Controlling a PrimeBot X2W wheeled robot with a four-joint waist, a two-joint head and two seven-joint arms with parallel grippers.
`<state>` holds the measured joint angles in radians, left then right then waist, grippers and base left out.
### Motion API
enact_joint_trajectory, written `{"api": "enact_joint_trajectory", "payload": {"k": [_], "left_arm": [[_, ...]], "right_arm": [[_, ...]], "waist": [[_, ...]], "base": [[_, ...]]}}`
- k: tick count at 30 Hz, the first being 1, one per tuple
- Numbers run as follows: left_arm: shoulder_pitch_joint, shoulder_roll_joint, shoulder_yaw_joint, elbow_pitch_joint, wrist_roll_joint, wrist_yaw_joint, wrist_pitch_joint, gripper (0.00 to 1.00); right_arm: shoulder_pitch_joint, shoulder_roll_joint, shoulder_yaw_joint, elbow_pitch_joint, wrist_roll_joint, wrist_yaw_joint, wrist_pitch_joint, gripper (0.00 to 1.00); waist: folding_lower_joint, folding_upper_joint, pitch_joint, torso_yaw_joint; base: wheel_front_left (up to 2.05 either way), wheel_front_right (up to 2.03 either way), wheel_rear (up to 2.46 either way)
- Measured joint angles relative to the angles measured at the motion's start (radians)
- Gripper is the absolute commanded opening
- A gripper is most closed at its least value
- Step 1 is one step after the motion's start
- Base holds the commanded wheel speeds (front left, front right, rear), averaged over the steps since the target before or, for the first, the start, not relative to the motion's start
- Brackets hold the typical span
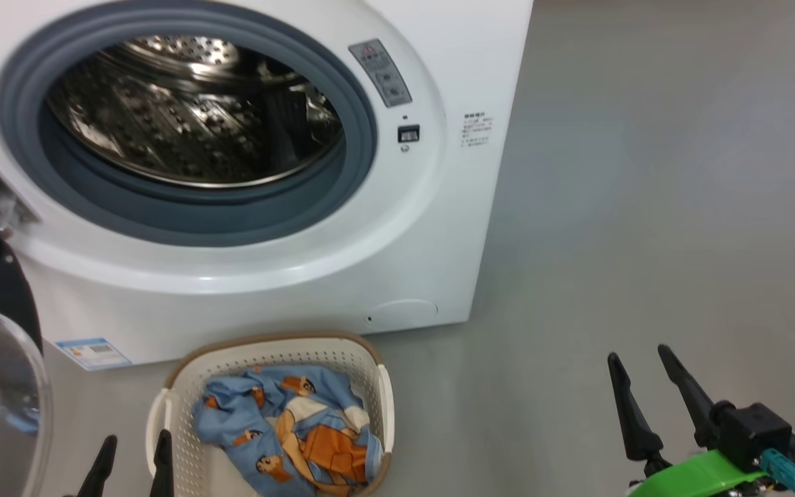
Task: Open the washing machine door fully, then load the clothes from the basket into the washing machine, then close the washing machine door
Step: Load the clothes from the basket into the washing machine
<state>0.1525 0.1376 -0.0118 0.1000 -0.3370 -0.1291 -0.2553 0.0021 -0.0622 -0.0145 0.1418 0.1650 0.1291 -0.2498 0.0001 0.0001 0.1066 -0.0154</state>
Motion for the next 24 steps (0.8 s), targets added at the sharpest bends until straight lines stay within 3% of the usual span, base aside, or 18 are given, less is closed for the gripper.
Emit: {"api": "enact_joint_trajectory", "payload": {"k": [16,24], "left_arm": [[-0.302,0.134,-0.217,0.308,-0.228,0.0,0.045,1.0],[-0.449,0.161,-0.265,0.498,-0.253,0.001,0.106,1.0]], "right_arm": [[-0.159,0.01,0.059,-0.041,0.009,0.0,0.0,1.0],[-0.233,0.01,0.098,-0.054,0.031,0.0,0.0,1.0]], "waist": [[-0.0001,0.0,0.232,-0.069],[0.0,0.0,0.354,-0.112]], "base": [[0.0,0.0,0.0],[0.0,0.0,0.0]]}}
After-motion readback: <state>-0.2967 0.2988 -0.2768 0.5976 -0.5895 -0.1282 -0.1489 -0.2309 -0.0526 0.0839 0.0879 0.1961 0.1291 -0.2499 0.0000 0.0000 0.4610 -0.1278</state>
